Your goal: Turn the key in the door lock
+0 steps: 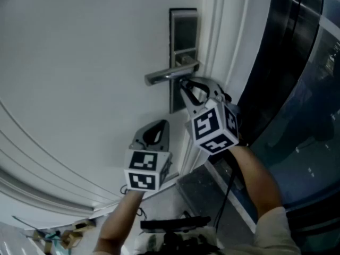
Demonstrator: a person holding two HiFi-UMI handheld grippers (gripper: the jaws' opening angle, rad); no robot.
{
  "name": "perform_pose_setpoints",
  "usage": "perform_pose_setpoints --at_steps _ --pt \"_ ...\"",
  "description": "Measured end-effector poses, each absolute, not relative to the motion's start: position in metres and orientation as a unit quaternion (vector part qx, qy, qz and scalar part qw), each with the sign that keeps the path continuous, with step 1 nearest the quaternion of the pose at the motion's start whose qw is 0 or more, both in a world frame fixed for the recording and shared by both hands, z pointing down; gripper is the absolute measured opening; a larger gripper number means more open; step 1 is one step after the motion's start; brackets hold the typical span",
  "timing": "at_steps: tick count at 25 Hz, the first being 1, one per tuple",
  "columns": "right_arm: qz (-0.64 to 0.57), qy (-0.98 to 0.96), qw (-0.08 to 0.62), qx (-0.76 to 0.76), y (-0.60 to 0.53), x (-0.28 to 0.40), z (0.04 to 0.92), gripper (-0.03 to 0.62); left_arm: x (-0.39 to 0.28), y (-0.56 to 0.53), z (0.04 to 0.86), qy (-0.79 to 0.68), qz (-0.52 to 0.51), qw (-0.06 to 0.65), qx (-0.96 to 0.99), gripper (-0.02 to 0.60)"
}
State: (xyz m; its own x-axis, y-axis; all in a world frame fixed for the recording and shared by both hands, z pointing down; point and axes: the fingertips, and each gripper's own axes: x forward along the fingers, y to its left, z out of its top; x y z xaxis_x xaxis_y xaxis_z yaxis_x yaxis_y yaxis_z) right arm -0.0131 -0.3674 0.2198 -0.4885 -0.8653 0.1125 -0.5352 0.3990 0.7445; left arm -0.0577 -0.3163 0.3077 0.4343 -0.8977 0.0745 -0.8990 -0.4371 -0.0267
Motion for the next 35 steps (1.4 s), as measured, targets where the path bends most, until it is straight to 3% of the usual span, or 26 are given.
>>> perform_pose_setpoints --at_steps 9,10,11,35 --pt "-0.208 -0.858 0.159 0.441 -0.367 -0.01 0.213 0.095 -0.054 -0.317 0.31 -0.528 0.04 0.011 0.848 0.015" --pt "-0.176 -0.872 0.138 0.436 -0.368 -0.009 0.213 0.084 -0.054 -0.317 0.31 -0.528 0.04 0.011 0.848 0.015" --pt "-0.139 -0.885 0.111 0.43 -0.368 -0.007 0.212 0.02 -0.054 -0.317 0.31 -0.529 0.04 0.011 0.848 0.015" --pt "0.319 -0.866 -0.221 0.316 -0.377 0.009 0.214 0.041 -0.056 -0.314 0.31 -0.53 0.038 0.011 0.847 0.015"
